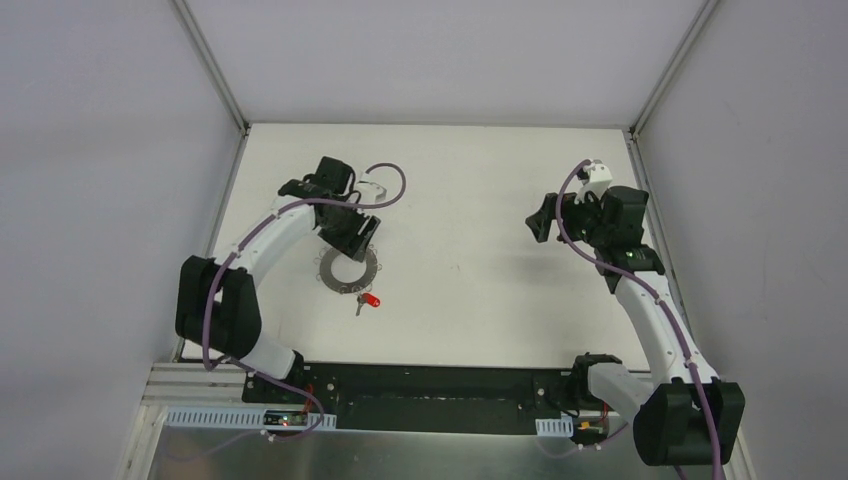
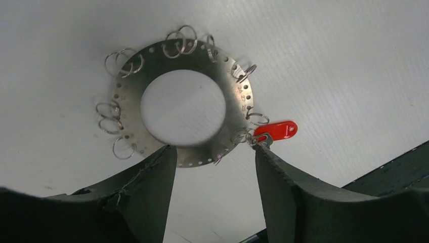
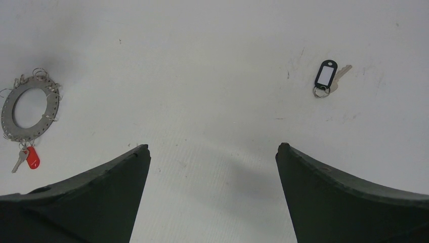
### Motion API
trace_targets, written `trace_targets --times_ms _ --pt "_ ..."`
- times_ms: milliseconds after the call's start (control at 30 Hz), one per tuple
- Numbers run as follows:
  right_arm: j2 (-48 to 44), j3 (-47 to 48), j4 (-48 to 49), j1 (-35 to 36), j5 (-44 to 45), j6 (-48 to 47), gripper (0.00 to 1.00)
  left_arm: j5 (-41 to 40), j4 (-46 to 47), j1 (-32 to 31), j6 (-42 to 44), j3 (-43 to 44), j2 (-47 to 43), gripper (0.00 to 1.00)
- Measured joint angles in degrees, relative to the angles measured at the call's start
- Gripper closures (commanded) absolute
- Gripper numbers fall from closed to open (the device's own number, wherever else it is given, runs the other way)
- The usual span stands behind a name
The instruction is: Put the keys on the keyring
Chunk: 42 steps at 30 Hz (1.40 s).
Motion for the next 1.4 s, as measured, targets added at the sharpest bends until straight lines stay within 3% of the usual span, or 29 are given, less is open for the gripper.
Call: trace_targets --times_ms 400,567,1033,1400 --pt "-0.02 -0.09 0.0 -0.57 0.0 -0.81 0.0 0.55 -1.81 -8.02 3.34 6.6 11.21 0.45" --pt "-0.02 -0.11 0.0 -0.61 0.0 -1.6 0.0 0.52 -2.95 -10.36 7.52 8.87 13.7 0.52" --pt "-0.02 -0.96 -0.26 -1.18 -0.48 -1.97 0.0 -0.98 -5.31 -12.24 18.86 11.98 22.1 0.57" --pt "0.0 -0.98 -0.24 -1.88 -1.14 -1.99 0.0 -1.53 -5.46 -12.24 21.79 12.76 24.22 0.69"
